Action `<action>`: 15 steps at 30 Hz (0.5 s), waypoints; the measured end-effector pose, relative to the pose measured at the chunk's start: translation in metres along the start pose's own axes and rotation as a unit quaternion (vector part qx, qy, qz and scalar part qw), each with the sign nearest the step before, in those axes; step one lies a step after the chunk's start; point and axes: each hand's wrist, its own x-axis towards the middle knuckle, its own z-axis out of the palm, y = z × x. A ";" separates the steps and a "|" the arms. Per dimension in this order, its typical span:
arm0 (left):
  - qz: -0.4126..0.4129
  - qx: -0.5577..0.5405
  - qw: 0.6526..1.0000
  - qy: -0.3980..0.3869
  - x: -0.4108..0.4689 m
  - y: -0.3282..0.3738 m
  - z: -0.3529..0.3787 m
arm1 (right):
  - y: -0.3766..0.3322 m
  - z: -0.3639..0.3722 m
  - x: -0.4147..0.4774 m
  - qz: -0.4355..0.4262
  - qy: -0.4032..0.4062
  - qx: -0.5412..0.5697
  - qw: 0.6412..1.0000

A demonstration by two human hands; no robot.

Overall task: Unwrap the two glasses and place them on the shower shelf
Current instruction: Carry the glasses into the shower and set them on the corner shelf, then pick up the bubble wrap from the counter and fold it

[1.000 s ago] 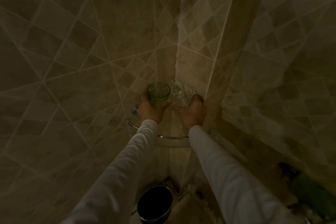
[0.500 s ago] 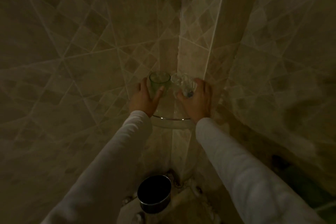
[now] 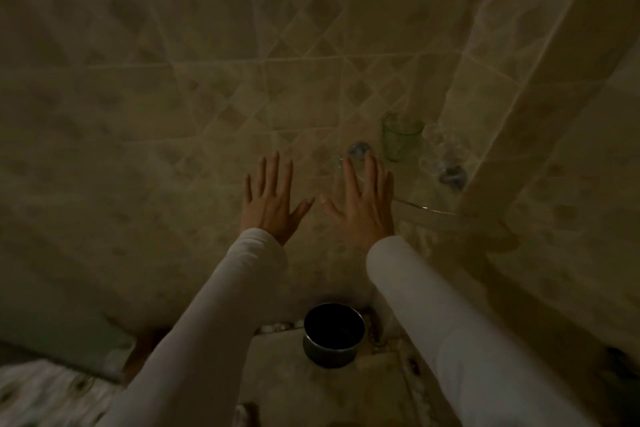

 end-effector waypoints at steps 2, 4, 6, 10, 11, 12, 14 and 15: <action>-0.042 0.014 0.999 -0.006 -0.019 -0.030 -0.005 | -0.029 0.017 0.001 -0.030 -0.024 0.018 0.999; -0.088 0.028 0.996 -0.017 -0.040 -0.064 -0.011 | -0.064 0.034 0.001 -0.055 -0.051 0.033 0.997; -0.134 0.038 0.990 -0.026 -0.064 -0.095 -0.018 | -0.098 0.049 -0.002 -0.078 -0.076 0.047 0.993; -0.230 0.056 0.971 -0.023 -0.122 -0.168 -0.035 | -0.183 0.075 -0.012 -0.145 -0.129 0.080 0.978; -0.259 0.060 0.964 -0.017 -0.140 -0.189 -0.041 | -0.209 0.082 -0.016 -0.166 -0.141 0.087 0.972; -0.286 0.063 0.956 -0.013 -0.159 -0.209 -0.046 | -0.235 0.089 -0.021 -0.188 -0.152 0.092 0.966; -0.333 0.072 0.940 -0.012 -0.197 -0.251 -0.057 | -0.289 0.102 -0.034 -0.227 -0.167 0.104 0.954; -0.352 0.074 0.933 -0.016 -0.215 -0.267 -0.062 | -0.312 0.106 -0.041 -0.241 -0.172 0.111 0.949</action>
